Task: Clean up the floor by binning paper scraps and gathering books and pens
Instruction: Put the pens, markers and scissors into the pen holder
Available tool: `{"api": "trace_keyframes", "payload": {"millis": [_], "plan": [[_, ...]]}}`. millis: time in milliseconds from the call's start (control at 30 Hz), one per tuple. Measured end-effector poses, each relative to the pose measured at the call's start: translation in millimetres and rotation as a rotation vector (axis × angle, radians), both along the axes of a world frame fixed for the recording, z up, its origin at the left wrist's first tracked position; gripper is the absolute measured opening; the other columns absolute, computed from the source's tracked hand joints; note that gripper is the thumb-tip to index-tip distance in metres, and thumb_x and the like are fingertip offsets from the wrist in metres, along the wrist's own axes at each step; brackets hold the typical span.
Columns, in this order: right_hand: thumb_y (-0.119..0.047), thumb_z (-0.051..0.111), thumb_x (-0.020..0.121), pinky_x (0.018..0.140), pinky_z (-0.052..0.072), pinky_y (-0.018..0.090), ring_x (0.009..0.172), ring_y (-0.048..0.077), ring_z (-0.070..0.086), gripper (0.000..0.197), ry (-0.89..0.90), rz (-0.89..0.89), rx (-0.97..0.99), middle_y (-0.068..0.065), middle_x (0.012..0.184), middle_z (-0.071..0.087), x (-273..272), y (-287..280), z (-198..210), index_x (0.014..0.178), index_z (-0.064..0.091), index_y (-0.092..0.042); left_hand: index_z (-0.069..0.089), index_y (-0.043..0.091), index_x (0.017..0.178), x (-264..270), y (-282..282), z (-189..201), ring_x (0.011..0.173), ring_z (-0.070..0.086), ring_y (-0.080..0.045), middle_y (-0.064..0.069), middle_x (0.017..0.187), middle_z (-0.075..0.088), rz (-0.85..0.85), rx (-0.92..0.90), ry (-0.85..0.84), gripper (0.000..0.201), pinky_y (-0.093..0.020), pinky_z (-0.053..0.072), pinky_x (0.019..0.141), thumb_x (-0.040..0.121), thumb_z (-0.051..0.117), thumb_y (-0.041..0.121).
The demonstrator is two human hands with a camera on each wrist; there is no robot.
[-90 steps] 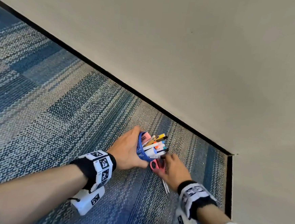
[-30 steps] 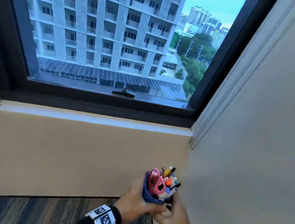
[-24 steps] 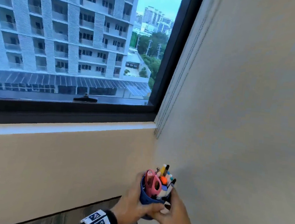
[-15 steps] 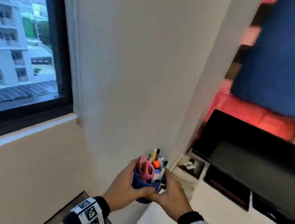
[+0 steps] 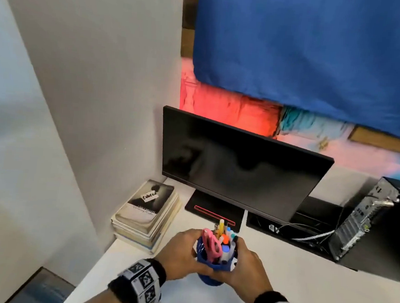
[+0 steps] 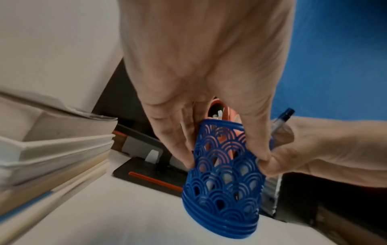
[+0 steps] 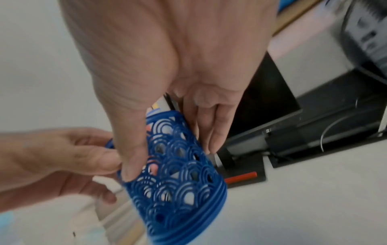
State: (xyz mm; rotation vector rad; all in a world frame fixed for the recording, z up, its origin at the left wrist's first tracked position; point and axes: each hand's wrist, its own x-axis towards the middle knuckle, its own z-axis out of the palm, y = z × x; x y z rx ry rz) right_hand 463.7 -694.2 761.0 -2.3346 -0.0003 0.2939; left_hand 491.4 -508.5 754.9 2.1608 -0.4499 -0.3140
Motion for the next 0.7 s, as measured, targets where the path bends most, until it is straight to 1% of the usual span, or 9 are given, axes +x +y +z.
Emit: {"api": "trace_keyframes", "payload": {"millis": [133, 233, 300, 367, 433, 500, 567, 633, 700], "plan": [[-0.055, 0.085, 0.054, 0.082, 0.053, 0.023, 0.094, 0.011, 0.06, 0.075, -0.002, 0.027, -0.019, -0.011, 0.104, 0.062, 41, 5, -20, 0.112, 0.045, -0.031, 0.057, 0.033, 0.12, 28, -4, -21, 0.098, 0.061, -0.008, 0.012, 0.11, 0.063, 0.142, 0.055, 0.012, 0.084, -0.024, 0.054, 0.086, 0.045, 0.081, 0.062], [-0.059, 0.085, 0.051, 0.088, 0.052, 0.028, 0.101, 0.014, 0.059, 0.084, -0.037, 0.029, -0.056, -0.008, 0.112, 0.058, 82, 24, -36, 0.118, 0.047, -0.028, 0.056, 0.032, 0.121, 57, 3, -35, 0.1, 0.062, -0.007, 0.012, 0.111, 0.065, 0.254, 0.073, 0.004, 0.088, -0.024, 0.052, 0.091, 0.043, 0.082, 0.063], [-0.051, 0.089, 0.05, 0.092, 0.052, 0.033, 0.105, 0.016, 0.058, 0.089, -0.047, 0.039, -0.053, -0.006, 0.116, 0.057, 109, 36, -48, 0.124, 0.046, -0.027, 0.054, 0.025, 0.127, 79, 6, -47, 0.108, 0.061, -0.01, 0.006, 0.12, 0.064, 0.313, 0.061, 0.044, 0.084, -0.023, 0.047, 0.098, 0.053, 0.085, 0.051], [-0.034, 0.09, 0.056, 0.094, 0.051, 0.035, 0.107, 0.019, 0.057, 0.085, -0.032, 0.05, -0.048, -0.002, 0.119, 0.057, 133, 45, -60, 0.127, 0.044, -0.025, 0.051, 0.017, 0.133, 100, 8, -67, 0.117, 0.057, -0.017, -0.003, 0.128, 0.06, 0.375, 0.077, 0.072, 0.071, -0.028, 0.042, 0.105, 0.071, 0.081, 0.032], [-0.022, 0.088, 0.061, 0.094, 0.05, 0.036, 0.107, 0.021, 0.057, 0.079, -0.021, 0.052, -0.052, 0.001, 0.119, 0.058, 154, 51, -73, 0.127, 0.043, -0.023, 0.051, 0.015, 0.131, 115, 11, -82, 0.112, 0.058, -0.018, -0.004, 0.122, 0.06, 0.404, 0.094, 0.056, 0.061, -0.033, 0.045, 0.103, 0.075, 0.073, 0.028], [-0.019, 0.085, 0.065, 0.091, 0.049, 0.033, 0.105, 0.021, 0.058, 0.073, -0.003, 0.038, -0.033, 0.001, 0.116, 0.059, 167, 53, -85, 0.126, 0.044, -0.021, 0.051, 0.011, 0.128, 121, 12, -84, 0.106, 0.06, -0.023, -0.007, 0.117, 0.062, 0.449, 0.103, 0.041, 0.052, -0.036, 0.049, 0.095, 0.078, 0.066, 0.014], [-0.019, 0.081, 0.071, 0.086, 0.048, 0.029, 0.1, 0.02, 0.059, 0.063, 0.026, 0.024, -0.005, 0.0, 0.112, 0.061, 175, 53, -92, 0.124, 0.047, -0.02, 0.05, 0.006, 0.128, 127, 13, -87, 0.106, 0.059, -0.027, -0.011, 0.117, 0.062, 0.49, 0.093, 0.037, 0.051, -0.036, 0.049, 0.093, 0.079, 0.06, -0.004], [-0.022, 0.076, 0.076, 0.086, 0.05, 0.032, 0.1, 0.022, 0.06, 0.053, 0.038, 0.031, 0.001, 0.001, 0.112, 0.063, 179, 54, -97, 0.121, 0.049, -0.019, 0.044, 0.003, 0.134, 130, 14, -89, 0.114, 0.056, -0.03, -0.015, 0.125, 0.057, 0.512, 0.094, 0.047, 0.057, -0.034, 0.046, 0.096, 0.08, 0.06, -0.007], [-0.024, 0.074, 0.078, 0.09, 0.05, 0.034, 0.104, 0.023, 0.062, 0.054, 0.049, 0.039, 0.02, 0.0, 0.117, 0.062, 179, 53, -101, 0.126, 0.05, -0.02, 0.04, 0.003, 0.139, 130, 15, -93, 0.119, 0.053, -0.03, -0.015, 0.13, 0.054, 0.522, 0.082, 0.055, 0.064, -0.032, 0.043, 0.098, 0.079, 0.062, -0.006]]}}
